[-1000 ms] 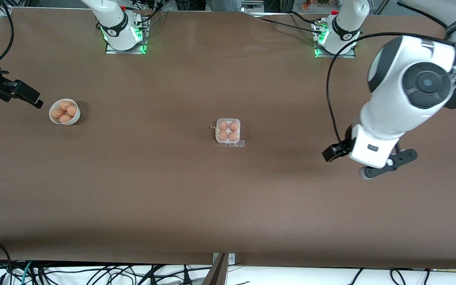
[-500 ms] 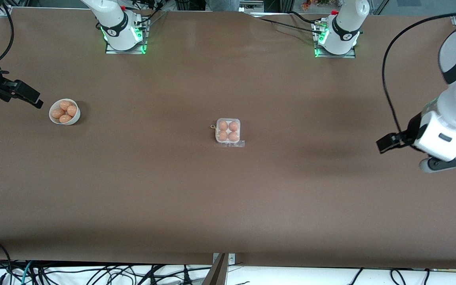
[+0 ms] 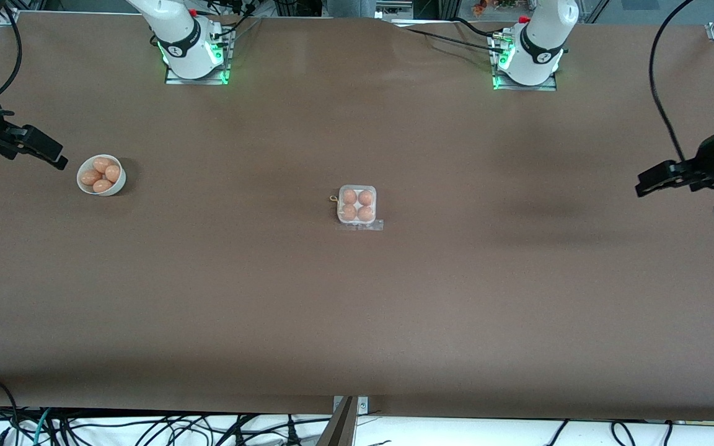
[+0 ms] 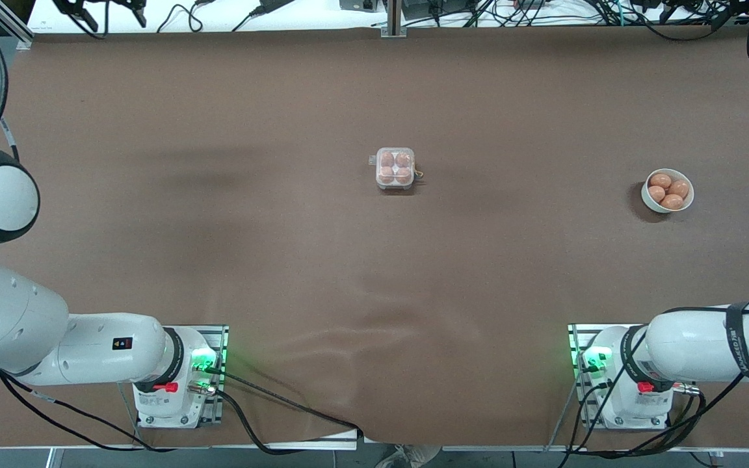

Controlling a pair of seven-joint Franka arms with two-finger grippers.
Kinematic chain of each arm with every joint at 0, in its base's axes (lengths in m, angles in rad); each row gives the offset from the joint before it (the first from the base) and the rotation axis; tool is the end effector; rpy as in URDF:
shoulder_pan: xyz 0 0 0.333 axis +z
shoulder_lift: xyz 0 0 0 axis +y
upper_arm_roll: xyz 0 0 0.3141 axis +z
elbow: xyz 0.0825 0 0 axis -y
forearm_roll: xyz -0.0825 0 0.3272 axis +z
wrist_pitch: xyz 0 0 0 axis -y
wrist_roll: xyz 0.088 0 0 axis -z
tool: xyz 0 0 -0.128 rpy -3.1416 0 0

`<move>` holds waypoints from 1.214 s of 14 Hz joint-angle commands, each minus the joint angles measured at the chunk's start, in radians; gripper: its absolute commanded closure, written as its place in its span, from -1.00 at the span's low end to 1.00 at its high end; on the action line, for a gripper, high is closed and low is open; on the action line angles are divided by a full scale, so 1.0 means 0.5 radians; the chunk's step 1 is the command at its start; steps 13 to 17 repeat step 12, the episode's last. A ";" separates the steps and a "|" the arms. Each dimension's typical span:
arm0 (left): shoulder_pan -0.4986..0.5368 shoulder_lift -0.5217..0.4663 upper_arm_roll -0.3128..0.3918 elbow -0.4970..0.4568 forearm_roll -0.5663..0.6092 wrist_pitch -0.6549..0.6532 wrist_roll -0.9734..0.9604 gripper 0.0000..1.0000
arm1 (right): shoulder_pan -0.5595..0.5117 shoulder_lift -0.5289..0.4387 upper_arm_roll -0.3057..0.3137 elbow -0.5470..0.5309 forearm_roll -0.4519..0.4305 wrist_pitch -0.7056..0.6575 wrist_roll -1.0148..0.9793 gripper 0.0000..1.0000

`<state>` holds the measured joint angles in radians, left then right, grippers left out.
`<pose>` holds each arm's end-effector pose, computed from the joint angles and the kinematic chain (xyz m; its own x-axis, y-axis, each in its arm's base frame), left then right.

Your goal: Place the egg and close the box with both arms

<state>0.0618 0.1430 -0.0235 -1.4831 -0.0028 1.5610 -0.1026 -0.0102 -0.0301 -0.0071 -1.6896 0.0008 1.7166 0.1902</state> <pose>0.5367 0.0211 0.5630 0.9879 0.1403 -0.0653 0.1406 -0.9901 -0.0005 0.5013 -0.0086 0.5799 0.9769 -0.2061 0.0558 -0.2058 -0.9785 -0.0118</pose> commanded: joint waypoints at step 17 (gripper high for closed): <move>-0.013 -0.228 -0.027 -0.249 -0.031 0.173 0.046 -1.00 | -0.029 -0.013 0.017 -0.005 0.032 -0.009 -0.028 -1.00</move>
